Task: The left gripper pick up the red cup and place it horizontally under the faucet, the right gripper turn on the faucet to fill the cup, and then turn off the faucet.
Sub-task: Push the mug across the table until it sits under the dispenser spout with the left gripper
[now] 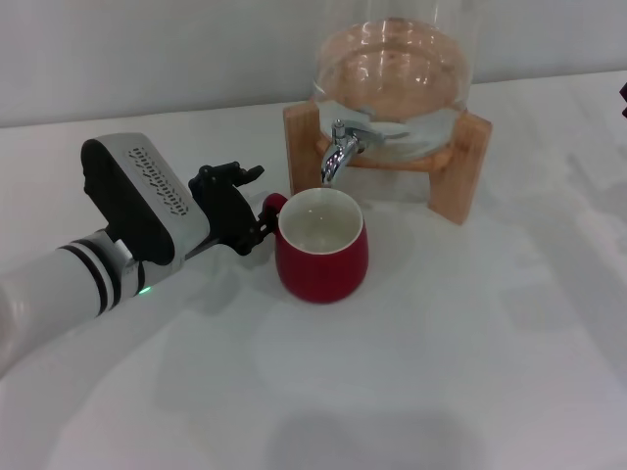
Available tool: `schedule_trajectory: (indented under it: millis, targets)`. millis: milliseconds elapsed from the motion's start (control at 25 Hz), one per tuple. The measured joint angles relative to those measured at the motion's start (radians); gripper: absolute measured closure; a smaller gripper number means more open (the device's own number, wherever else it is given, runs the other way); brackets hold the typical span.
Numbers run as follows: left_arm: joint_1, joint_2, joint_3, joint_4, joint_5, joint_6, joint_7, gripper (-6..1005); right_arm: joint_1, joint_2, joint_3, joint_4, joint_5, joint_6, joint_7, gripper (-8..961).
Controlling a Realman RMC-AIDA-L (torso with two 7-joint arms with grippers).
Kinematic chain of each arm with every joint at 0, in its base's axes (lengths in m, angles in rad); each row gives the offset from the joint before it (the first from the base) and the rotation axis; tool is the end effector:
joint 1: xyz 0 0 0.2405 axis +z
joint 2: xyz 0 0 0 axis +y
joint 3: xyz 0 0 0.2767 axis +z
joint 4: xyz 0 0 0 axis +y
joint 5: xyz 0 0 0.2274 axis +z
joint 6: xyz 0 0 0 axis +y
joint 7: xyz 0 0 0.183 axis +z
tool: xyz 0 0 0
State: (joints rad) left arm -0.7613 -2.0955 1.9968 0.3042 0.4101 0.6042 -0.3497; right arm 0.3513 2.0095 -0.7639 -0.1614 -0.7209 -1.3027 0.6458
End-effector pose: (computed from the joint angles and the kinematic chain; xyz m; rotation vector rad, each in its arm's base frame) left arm -0.2207 0.4435 -0.1702 -2.4474 0.0768 -0.2436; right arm 0.3962 0.3639 0.0579 -1.4777 0.6374 0.9146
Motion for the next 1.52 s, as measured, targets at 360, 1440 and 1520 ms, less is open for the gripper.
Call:
schedule_trajectory:
  millis: [360, 1440, 1520]
  targets:
    - [0.004, 0.000, 0.014, 0.022, 0.001, -0.031, 0.001, 485, -0.003, 0.000, 0.000, 0.000, 0.000, 0.000, 0.001, 80]
    - [0.111, 0.001, 0.004, 0.124, -0.011, -0.053, 0.020, 394, -0.013, -0.002, 0.000, 0.003, 0.000, -0.016, 0.011, 80]
    - [0.126, 0.001, -0.006, 0.135, -0.027, -0.047, 0.041, 394, -0.013, -0.002, -0.002, 0.003, 0.000, -0.016, 0.011, 80]
